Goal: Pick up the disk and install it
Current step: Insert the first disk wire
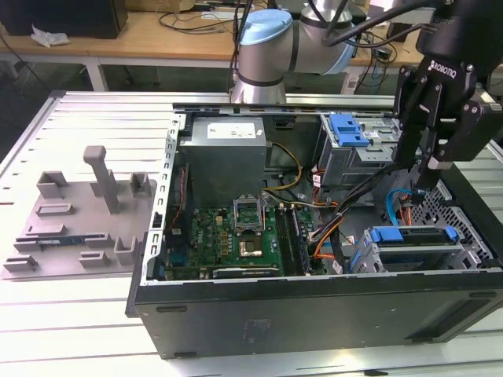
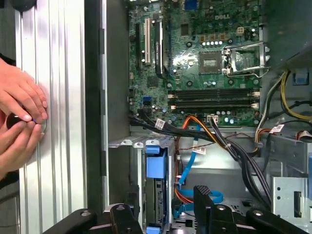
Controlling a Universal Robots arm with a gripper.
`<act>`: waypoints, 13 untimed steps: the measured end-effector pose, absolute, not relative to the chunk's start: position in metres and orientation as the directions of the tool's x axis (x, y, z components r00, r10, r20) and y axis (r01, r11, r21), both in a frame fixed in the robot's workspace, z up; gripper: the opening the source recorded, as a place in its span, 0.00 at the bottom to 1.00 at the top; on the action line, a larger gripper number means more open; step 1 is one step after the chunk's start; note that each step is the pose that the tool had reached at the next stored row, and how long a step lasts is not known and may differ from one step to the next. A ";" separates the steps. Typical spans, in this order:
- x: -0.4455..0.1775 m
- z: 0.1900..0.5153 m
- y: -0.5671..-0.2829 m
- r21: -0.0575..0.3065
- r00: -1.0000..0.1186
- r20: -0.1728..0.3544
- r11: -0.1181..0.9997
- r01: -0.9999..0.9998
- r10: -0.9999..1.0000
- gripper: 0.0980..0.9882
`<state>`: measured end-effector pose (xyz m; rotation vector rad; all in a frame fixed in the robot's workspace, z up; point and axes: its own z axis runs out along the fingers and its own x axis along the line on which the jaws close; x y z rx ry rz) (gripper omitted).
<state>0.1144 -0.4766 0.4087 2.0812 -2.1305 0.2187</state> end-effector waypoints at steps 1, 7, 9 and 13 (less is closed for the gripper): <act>0.115 0.409 -0.476 0.004 -0.027 0.212 0.028 -1.000 -0.977 0.52; 0.115 0.408 -0.476 0.003 -0.099 0.212 0.102 -0.995 -0.972 0.52; 0.115 0.407 -0.476 -0.001 -0.120 0.213 0.123 -0.992 -0.970 0.52; 0.115 0.406 -0.468 -0.017 -0.127 0.267 0.127 -0.992 -0.955 0.52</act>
